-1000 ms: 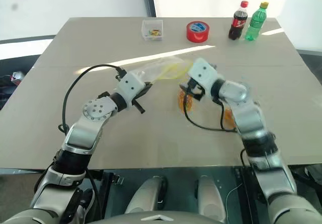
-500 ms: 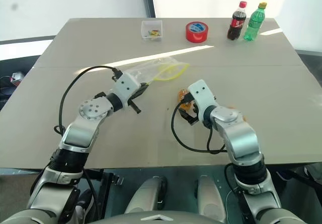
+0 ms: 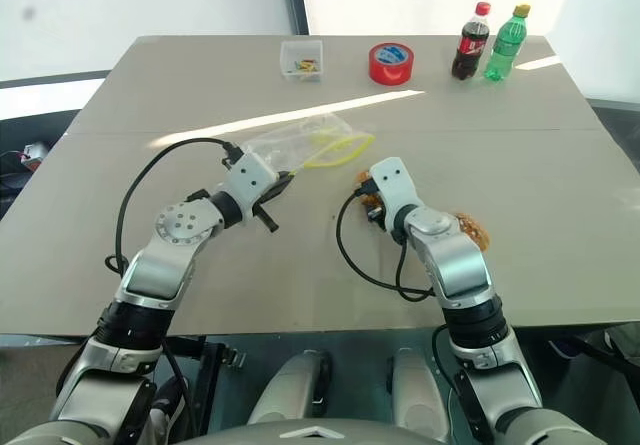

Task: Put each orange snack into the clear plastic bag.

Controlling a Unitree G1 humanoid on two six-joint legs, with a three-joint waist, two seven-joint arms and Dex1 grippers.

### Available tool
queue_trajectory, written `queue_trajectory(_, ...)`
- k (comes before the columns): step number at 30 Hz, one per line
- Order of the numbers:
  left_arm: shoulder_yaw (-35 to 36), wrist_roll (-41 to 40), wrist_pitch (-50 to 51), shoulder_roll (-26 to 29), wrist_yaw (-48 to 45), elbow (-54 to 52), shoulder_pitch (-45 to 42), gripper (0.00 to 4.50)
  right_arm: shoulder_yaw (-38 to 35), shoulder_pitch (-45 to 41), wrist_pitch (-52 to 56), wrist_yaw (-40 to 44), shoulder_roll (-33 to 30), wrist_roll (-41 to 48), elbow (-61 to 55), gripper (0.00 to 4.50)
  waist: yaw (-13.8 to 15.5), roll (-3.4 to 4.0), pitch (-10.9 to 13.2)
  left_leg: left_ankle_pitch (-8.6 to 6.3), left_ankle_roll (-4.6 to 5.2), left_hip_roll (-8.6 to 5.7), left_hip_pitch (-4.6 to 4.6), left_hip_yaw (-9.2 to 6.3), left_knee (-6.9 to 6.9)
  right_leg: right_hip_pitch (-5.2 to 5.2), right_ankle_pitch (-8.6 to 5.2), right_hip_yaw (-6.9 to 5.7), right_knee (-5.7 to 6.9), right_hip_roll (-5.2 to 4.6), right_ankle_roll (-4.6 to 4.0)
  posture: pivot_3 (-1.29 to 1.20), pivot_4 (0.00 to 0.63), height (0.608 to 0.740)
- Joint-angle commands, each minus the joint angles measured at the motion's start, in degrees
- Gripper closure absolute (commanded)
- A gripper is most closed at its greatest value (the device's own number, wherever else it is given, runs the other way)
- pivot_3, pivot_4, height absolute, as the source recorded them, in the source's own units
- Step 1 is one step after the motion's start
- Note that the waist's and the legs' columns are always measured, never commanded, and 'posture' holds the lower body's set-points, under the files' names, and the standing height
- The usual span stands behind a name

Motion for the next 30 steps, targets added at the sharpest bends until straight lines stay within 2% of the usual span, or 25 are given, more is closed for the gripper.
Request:
queue_trajectory(1,1.36,-0.23,-0.35,-0.02,0.69,-2.72,0.29,4.5,0.74,-1.46,-2.36,1.16,-1.44,0.62,-1.15,4.3,0.0,0.0,0.0,0.0,0.0,0.0,0.0,0.0,0.0,0.0,0.0,0.0,0.0,0.0,0.0,0.0,0.15,0.74)
queue_trajectory(4,1.24,-0.8,-0.76,-0.59,0.74,-2.87,0.49,4.5,4.85,-2.35,-6.88,4.3,-6.22,-1.17,-1.02,4.3,-0.01,0.01,0.01,0.0,0.0,-0.01,0.0,0.02,0.0,0.0,0.0,0.01,-0.01,-0.02,0.0,0.0,0.15,0.74)
queue_trajectory(6,0.88,-0.94,-1.09,-0.87,0.53,-3.11,0.54,4.5,5.58,-2.69,-8.24,4.5,-7.28,-1.58,-0.27,4.3,0.0,0.01,0.01,0.0,0.0,-0.01,0.0,0.01,0.0,0.0,0.0,0.0,-0.02,-0.01,0.0,0.0,0.15,0.74)
queue_trajectory(30,-4.67,2.66,-7.85,1.62,-4.26,-5.21,3.47,4.5,7.78,-8.27,-14.18,5.9,-6.32,-2.94,6.57,4.3,0.01,0.01,0.01,0.0,0.0,0.01,-0.01,0.01,-0.02,0.0,0.0,0.0,-0.05,0.0,0.0,0.0,0.15,0.74)
